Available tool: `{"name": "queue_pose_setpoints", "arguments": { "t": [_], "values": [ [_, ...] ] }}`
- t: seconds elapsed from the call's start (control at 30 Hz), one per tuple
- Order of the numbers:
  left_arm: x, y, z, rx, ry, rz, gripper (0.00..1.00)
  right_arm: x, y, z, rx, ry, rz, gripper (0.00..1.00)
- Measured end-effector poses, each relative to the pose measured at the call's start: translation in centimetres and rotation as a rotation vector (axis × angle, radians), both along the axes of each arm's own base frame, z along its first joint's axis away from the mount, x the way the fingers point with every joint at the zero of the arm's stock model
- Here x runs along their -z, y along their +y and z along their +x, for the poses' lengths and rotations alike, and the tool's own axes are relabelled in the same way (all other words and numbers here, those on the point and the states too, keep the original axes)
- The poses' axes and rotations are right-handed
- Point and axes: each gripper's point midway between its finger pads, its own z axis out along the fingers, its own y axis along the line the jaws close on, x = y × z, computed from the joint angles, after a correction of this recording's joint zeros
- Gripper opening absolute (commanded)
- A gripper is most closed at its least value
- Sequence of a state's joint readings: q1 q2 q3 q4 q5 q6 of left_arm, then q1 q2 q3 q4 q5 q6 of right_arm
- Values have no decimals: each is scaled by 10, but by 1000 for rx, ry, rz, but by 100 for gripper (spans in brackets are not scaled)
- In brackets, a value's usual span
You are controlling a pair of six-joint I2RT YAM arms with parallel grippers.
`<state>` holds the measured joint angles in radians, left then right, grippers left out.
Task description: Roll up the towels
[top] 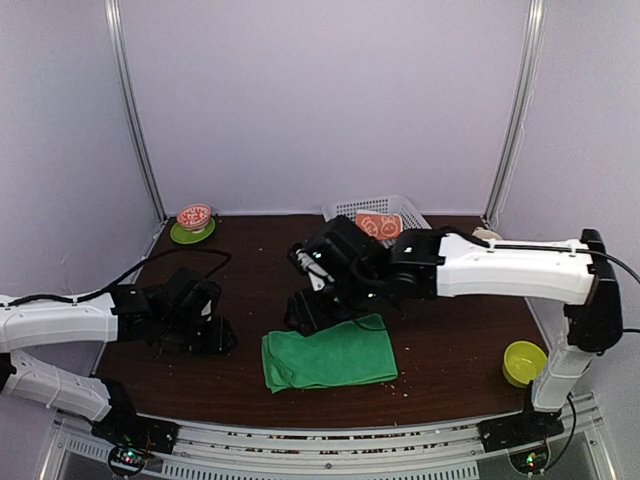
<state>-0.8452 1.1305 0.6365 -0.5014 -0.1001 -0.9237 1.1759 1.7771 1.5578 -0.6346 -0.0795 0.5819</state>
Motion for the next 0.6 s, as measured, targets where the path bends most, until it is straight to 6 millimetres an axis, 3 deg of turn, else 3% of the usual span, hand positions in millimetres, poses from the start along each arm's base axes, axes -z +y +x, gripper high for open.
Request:
{"name": "queue_pose_setpoints", "arguments": {
  "t": [0.07, 0.1, 0.2, 0.27, 0.33, 0.4, 0.5, 0.6],
  "values": [
    [-6, -8, 0, 42, -6, -20, 40, -14, -29, 16, 68, -30, 51, 52],
    [-10, -14, 1, 63, -11, -32, 40, -12, -43, 22, 99, -32, 51, 51],
    [-28, -45, 4, 171, -26, -71, 35, 29, -93, 33, 198, -18, -32, 51],
    [-42, -78, 7, 261, -37, -103, 31, 65, -115, 25, 221, 16, -110, 51],
    [-48, -108, 8, 338, -41, -130, 28, 86, -128, 15, 223, 41, -153, 51],
    [-43, -130, 5, 403, -22, -141, 25, 95, -134, 8, 229, 53, -159, 51],
    [-19, -145, -9, 472, 41, -122, 23, 87, -132, 9, 240, 46, -118, 51],
    [7, -143, -26, 506, 107, -89, 21, 77, -125, 13, 249, 31, -65, 51]
  ]
}}
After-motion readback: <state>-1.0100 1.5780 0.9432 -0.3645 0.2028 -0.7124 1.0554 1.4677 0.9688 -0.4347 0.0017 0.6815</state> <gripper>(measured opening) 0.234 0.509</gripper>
